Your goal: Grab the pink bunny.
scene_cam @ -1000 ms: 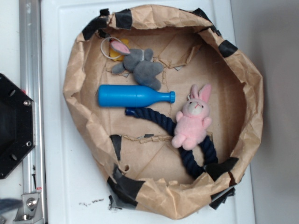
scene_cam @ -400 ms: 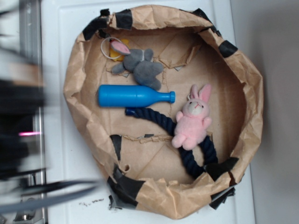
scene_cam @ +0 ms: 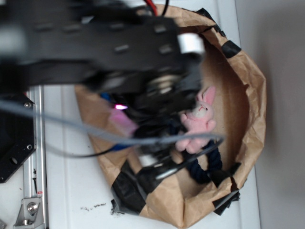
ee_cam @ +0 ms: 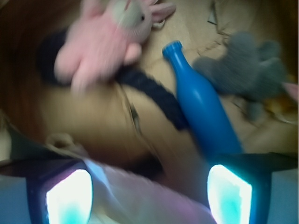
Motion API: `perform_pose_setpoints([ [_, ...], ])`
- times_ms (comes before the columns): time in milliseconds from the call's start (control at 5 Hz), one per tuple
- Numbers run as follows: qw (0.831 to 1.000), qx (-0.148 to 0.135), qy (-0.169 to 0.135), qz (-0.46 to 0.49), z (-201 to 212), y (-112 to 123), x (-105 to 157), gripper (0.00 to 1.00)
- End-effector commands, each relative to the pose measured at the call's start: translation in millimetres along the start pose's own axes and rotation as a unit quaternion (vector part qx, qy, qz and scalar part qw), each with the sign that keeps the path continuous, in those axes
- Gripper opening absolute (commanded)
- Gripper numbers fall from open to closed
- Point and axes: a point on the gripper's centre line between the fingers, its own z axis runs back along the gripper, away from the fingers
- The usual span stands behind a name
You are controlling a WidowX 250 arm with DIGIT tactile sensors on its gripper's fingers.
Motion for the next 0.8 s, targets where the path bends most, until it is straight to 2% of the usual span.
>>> perform_pose_setpoints([
  [0,0.982,-0.093,-0.098,0.132,4.3,-5.7,58.6,1.00],
  [200,0.981,-0.093,-0.109,0.133,1.9,-9.4,65.5,1.00],
  [400,0.986,-0.070,-0.095,0.118,-42.3,-22.7,75.1,1.00],
  [600,0.991,-0.034,-0.077,0.106,-70.5,-31.3,74.7,0.48],
])
